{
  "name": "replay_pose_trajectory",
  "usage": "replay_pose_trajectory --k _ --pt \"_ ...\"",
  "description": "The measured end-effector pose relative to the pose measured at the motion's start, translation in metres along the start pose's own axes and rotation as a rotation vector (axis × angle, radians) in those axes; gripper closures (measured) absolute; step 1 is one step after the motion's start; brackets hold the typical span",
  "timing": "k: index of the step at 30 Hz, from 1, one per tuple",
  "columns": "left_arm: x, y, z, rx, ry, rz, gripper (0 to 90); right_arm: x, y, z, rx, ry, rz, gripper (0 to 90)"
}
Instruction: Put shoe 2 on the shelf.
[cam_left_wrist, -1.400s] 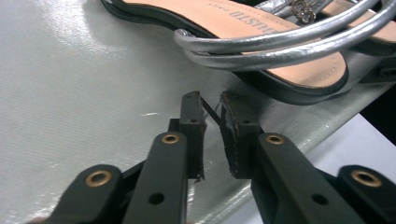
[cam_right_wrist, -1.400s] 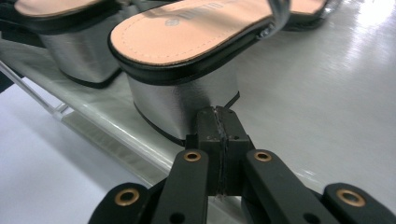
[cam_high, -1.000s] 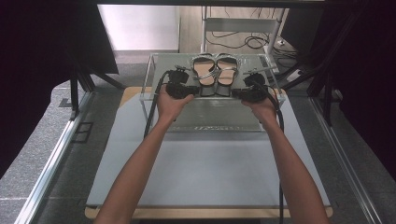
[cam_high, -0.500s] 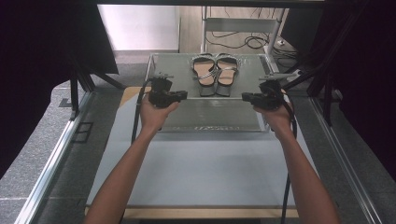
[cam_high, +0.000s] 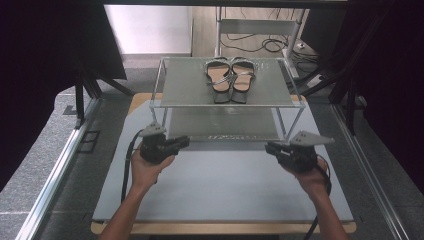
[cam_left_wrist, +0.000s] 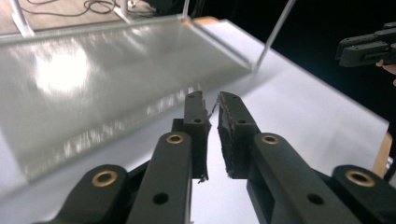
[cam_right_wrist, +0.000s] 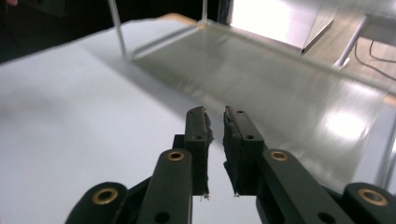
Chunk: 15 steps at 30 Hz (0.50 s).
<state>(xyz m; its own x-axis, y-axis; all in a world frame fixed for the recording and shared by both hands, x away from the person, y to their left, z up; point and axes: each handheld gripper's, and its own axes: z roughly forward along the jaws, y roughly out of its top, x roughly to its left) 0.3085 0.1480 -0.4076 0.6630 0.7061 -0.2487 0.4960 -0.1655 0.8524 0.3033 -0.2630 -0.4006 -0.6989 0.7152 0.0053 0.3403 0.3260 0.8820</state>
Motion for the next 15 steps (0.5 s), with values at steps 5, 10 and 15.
replay_pose_trajectory --k 5,10,15 --pt "-0.001 -0.040 -0.002 0.045 -0.007 0.021 70.9 0.016 -0.046 0.007 0.049 0.008 0.002 70.7" --pt "0.003 -0.071 0.001 0.095 0.034 0.063 55.0 0.015 -0.077 0.012 0.067 0.009 0.085 60.5" --pt "0.005 -0.082 0.001 0.121 0.030 0.067 45.0 0.013 -0.086 0.014 0.088 -0.012 0.125 51.5"
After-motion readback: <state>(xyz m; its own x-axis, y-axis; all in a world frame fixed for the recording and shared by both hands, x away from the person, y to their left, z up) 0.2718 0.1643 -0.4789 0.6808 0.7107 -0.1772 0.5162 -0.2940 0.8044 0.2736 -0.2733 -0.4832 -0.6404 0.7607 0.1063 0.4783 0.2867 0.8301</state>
